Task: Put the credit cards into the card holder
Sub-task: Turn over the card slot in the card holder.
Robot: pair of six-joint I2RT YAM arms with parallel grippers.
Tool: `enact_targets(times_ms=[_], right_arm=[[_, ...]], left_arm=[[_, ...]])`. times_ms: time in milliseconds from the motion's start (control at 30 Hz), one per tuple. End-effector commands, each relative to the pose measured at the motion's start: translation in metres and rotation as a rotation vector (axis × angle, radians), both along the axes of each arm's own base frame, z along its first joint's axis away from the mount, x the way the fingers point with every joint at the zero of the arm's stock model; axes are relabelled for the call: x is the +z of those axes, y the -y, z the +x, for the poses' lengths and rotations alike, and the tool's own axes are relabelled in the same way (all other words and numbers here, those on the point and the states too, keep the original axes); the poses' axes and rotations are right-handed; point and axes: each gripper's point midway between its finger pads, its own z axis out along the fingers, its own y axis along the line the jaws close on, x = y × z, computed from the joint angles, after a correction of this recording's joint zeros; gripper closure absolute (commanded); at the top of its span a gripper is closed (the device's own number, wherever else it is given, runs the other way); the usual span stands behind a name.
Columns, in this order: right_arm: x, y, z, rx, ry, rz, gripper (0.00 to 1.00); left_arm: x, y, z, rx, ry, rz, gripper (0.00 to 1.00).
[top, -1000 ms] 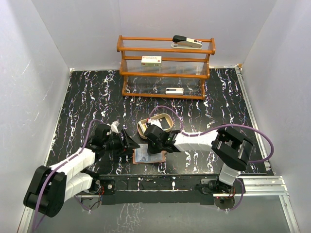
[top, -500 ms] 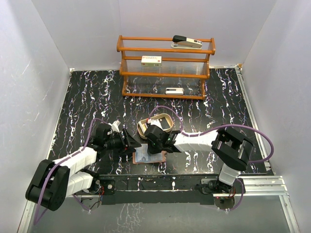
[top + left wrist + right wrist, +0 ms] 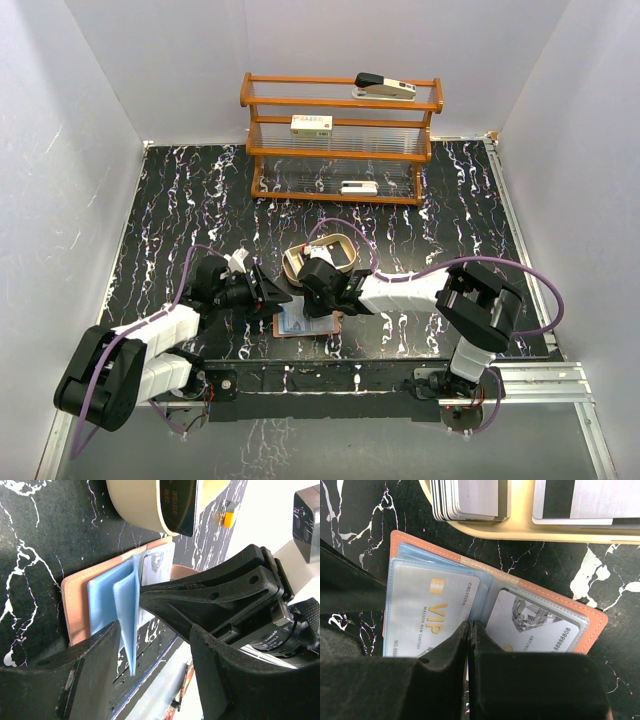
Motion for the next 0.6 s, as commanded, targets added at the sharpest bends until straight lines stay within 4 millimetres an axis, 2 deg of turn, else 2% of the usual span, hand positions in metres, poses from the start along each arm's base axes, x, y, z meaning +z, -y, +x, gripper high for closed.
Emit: enact_targets(times_ms=[0,333,433,567], right_arm=[[-0.0135,0.0057,-0.0009,0.002,0.011,-0.030,0.99],[-0.0112,0.0049,-0.0016,-0.002,0.012,-0.013,0.98],[-0.0116,0.0051,-0.0024,-0.001,0.011,-0.013,0.98],[-0.0114,0.0055,-0.0024,0.000,0.010,-0.013,0.98]], left_arm=[[0.0105,0.0054,-0.0049,-0.018,0.010,-0.077,0.45],[0.0104,0.0074,-0.0062,-0.022,0.013,-0.091,0.48],[0.0101,0.0075,-0.0069,-0.014,0.017,-0.105,0.53],[0.0094,0.0085,-0.0076,-0.015,0.017,-0.118,0.67]])
